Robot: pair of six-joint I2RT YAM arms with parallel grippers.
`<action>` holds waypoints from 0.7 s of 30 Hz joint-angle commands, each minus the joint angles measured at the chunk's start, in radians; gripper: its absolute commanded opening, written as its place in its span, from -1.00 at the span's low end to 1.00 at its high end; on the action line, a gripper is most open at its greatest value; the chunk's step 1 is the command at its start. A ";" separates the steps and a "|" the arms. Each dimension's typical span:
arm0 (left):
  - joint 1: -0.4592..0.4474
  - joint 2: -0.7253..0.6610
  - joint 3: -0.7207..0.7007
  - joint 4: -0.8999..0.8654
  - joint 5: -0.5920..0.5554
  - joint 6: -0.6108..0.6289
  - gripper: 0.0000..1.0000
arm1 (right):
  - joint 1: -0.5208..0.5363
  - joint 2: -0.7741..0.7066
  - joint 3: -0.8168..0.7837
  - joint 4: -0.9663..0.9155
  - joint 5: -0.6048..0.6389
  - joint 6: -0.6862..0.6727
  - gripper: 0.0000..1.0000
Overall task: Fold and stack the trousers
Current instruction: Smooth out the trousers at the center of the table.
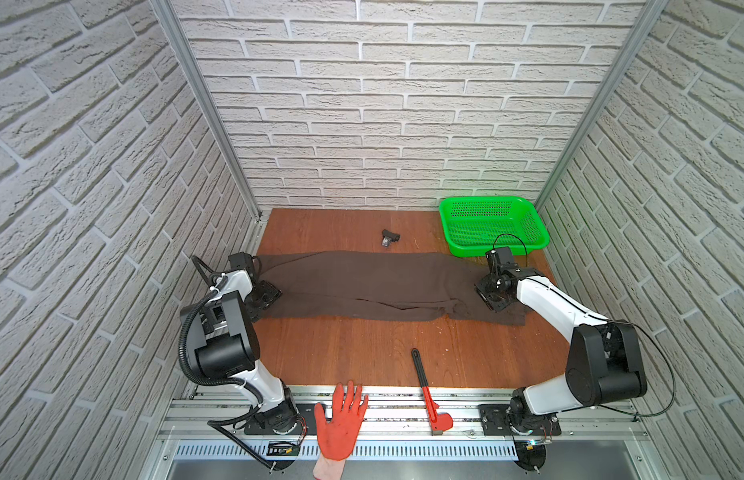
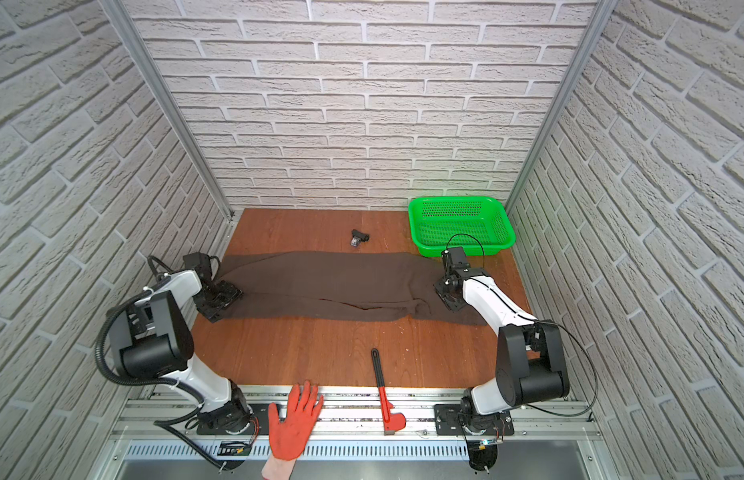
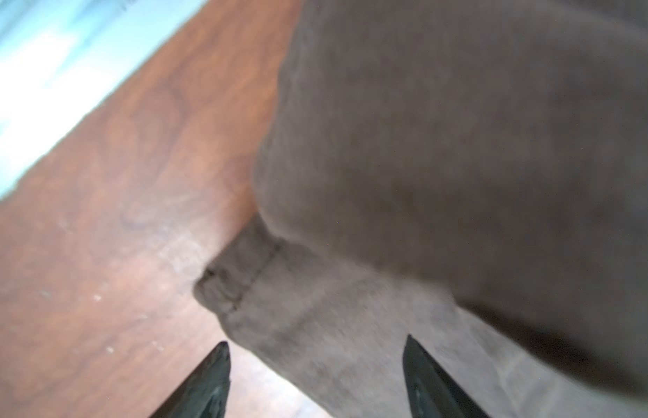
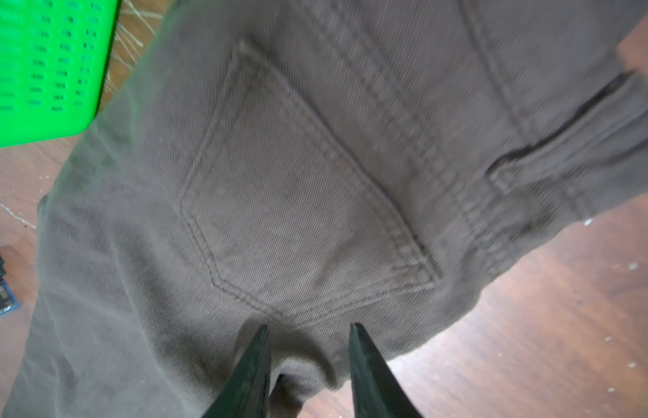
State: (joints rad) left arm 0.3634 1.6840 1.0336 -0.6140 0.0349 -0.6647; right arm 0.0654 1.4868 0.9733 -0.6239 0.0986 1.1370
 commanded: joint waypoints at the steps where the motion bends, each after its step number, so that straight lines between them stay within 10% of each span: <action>1: -0.001 0.051 0.026 -0.026 -0.029 0.032 0.50 | -0.022 -0.011 0.021 -0.013 0.033 -0.033 -0.25; 10: -0.061 0.119 0.019 -0.015 -0.014 0.040 0.27 | -0.049 -0.010 0.010 -0.005 0.020 -0.035 -0.25; 21: -0.064 0.080 0.016 -0.018 -0.066 0.042 -0.99 | -0.068 -0.003 0.011 -0.002 0.032 -0.045 -0.25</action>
State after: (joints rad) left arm 0.3061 1.7596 1.0603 -0.6144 -0.0116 -0.6270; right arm 0.0101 1.4868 0.9745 -0.6254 0.1055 1.1084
